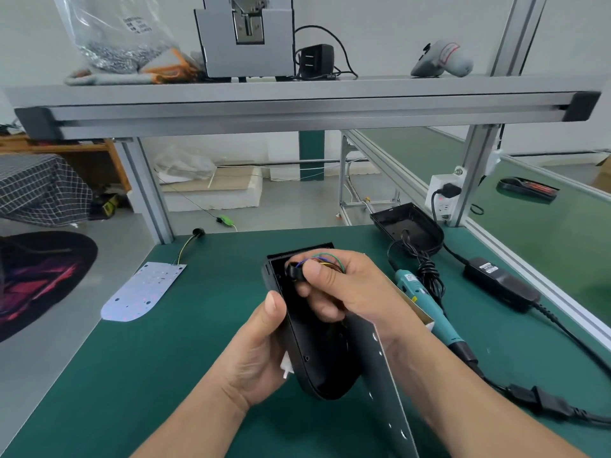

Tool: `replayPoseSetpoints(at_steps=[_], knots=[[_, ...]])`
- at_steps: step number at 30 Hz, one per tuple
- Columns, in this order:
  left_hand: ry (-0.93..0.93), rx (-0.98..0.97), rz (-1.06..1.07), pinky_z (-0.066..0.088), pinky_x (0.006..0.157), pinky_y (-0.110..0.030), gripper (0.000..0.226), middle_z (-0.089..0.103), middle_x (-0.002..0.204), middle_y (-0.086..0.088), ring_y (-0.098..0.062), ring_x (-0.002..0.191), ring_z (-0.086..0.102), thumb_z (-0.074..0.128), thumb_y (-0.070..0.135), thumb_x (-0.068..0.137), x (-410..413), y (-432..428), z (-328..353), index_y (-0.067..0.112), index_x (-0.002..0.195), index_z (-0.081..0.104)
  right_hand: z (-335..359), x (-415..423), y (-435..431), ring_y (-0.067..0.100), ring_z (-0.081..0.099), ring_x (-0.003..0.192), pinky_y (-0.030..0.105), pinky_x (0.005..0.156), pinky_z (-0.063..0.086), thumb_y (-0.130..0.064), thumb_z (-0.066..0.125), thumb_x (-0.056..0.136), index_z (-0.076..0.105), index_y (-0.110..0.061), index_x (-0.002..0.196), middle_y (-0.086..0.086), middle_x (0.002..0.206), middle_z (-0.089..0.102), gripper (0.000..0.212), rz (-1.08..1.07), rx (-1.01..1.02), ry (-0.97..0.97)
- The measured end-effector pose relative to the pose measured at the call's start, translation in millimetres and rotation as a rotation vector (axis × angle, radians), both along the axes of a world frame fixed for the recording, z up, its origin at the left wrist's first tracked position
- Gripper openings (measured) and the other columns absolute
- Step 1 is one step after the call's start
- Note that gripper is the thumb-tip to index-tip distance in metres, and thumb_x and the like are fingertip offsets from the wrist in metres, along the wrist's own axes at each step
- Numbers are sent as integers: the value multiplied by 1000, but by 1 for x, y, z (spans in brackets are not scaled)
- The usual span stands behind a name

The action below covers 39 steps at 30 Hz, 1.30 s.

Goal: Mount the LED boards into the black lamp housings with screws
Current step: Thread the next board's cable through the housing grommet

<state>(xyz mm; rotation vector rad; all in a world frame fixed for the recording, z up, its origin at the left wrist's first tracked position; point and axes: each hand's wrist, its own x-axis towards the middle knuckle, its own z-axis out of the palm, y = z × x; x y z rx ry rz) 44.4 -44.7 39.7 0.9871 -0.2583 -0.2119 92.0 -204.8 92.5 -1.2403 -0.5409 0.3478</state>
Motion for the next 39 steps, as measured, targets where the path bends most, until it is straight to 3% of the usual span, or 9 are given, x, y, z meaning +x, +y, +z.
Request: replayPoseSetpoints(at_steps=[3,5,10,14,20,25,29,32,39], knots=[[5,-8,4,54,105,-43,59,75,111,-7,-25,113,70,77,70,83,-1,-6,2,18,111,76,2,-1,-2,14,52,47,23,45,35,-19,73,97,75,-17,104,3,75,72,8,-202,-172,-143],[53,-26,12,57,104,-41,74,74,126,-10,-25,122,70,85,71,74,-3,-8,4,15,122,78,2,-1,-5,13,60,51,24,52,44,-19,70,99,73,-24,102,-2,72,74,6,-377,-348,-293],[61,69,98,55,110,-49,87,68,140,-17,-32,128,67,90,72,65,-6,-13,7,16,130,75,-1,-10,1,0,69,70,10,64,45,-27,70,99,69,-38,91,-22,74,72,13,-597,-509,-516],[124,35,45,57,103,-43,92,66,145,-16,-31,133,65,82,79,70,-12,-15,11,21,140,69,-3,-16,9,-2,69,87,14,71,49,-29,68,99,68,-35,96,-24,91,73,6,-636,-548,-597],[204,-96,-15,51,110,-50,95,55,155,-24,-41,142,55,73,74,85,-13,-12,14,11,154,54,0,-17,8,9,67,85,29,74,50,-28,67,99,69,-27,95,-13,85,71,4,-642,-598,-642],[155,-140,16,56,101,-44,78,65,145,-21,-35,132,65,78,59,87,-11,-8,14,9,145,64,2,-16,1,0,67,100,13,81,47,-26,72,98,74,-31,109,-19,99,74,12,-520,-596,-640],[121,-117,30,55,105,-43,76,64,147,-19,-33,136,63,82,58,84,-11,-10,16,11,140,68,1,-19,3,3,71,91,13,75,50,-26,76,94,74,-35,102,-20,92,75,12,-538,-504,-550],[123,-91,47,59,98,-41,75,70,138,-19,-31,126,69,90,57,76,-11,-12,14,12,133,73,1,-22,8,6,71,88,20,74,53,-22,73,92,74,-33,98,-18,90,75,13,-576,-499,-554],[114,1,84,61,87,-39,68,77,123,-16,-29,112,75,91,60,73,-11,-15,9,17,124,78,4,-21,8,15,57,76,38,72,46,-20,73,88,66,-19,89,-6,81,64,7,-685,-712,-780]])
